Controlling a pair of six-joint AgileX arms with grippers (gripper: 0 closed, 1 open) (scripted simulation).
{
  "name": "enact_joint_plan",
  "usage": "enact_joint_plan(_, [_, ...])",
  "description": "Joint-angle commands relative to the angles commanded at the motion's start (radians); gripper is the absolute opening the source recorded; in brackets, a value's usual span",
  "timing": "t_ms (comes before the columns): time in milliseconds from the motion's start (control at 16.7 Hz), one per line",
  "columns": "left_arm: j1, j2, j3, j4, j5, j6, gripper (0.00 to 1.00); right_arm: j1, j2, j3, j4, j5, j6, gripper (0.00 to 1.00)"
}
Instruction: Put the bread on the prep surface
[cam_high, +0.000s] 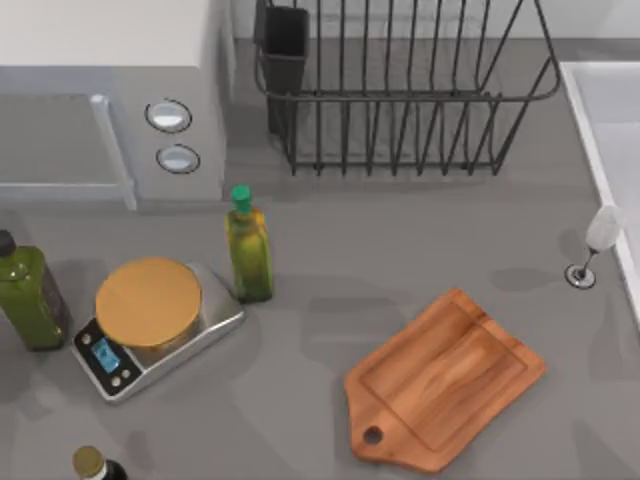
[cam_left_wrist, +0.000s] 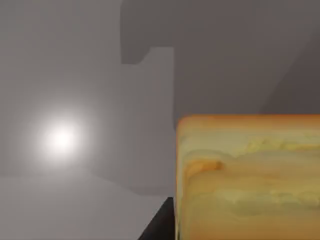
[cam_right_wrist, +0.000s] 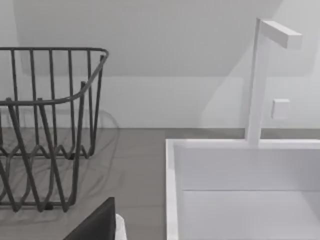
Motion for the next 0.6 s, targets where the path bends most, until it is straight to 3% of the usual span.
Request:
enact_joint_plan(300, [0.031, -0.122, 0.108, -0.155, 0.052, 0.046, 0.0, 0.0, 0.0, 0.0, 0.0, 0.0, 0.0, 1.0])
enact_joint_plan(600, [-0.009, -0.111, 0.185, -0.297, 0.019, 0.0, 0.0, 0.0, 0.0, 0.0, 0.0, 0.0, 0.0, 1.0])
